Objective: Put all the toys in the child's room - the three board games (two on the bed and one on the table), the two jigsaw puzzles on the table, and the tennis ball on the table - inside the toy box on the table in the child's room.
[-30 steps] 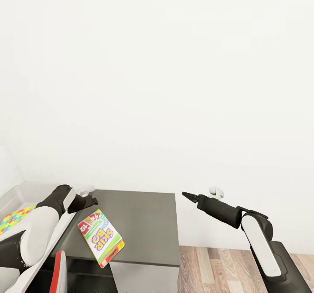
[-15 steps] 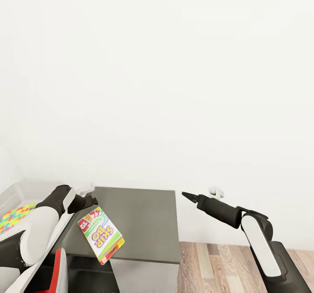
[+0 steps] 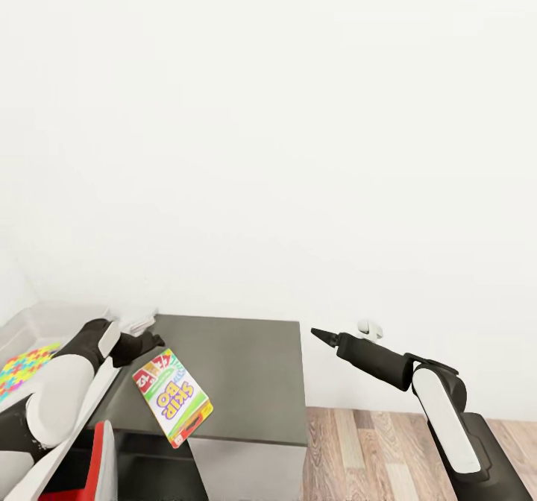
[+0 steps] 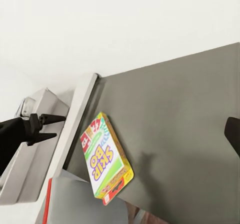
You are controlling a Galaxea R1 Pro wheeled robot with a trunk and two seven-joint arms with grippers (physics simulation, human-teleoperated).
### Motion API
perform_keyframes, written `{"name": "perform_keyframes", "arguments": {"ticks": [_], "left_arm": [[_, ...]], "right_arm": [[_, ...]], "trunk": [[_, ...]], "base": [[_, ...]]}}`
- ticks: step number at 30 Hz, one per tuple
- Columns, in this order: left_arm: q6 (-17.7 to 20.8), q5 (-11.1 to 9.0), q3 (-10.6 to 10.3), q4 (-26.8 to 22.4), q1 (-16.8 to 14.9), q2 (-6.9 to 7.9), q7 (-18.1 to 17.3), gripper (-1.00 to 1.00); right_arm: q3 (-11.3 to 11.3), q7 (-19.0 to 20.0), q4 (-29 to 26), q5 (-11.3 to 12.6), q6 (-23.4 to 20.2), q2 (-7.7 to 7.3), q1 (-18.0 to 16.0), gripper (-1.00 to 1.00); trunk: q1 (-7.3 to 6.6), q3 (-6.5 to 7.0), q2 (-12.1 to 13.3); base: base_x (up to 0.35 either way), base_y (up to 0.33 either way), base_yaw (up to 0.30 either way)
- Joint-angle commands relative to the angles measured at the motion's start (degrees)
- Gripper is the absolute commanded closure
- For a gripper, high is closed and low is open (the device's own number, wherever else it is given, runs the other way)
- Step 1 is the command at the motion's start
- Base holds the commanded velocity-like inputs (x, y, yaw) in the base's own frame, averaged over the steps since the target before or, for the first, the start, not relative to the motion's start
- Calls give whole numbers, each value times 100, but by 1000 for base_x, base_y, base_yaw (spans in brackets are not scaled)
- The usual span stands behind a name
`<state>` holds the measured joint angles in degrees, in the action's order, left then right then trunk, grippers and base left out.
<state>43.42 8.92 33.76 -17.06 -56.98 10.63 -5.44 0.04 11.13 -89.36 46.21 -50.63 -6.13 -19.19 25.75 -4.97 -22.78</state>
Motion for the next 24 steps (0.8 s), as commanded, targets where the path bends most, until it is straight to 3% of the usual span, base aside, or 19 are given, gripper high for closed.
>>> {"name": "perform_keyframes", "arguments": {"ticks": [1,24], "left_arm": [[32,59,87,-7,-6,18,-52,-100],[-23,57,181,-7,-6,52,-52,-100]], "right_arm": [[1,31,1,-31,-17,-3,-6,-100],[5,30,-2,-33,-17,-3,-6,-100]], "trunk": [[3,-23,-14],[3,-238,-14]], "base": [[0,0,0],[0,0,0]]}}
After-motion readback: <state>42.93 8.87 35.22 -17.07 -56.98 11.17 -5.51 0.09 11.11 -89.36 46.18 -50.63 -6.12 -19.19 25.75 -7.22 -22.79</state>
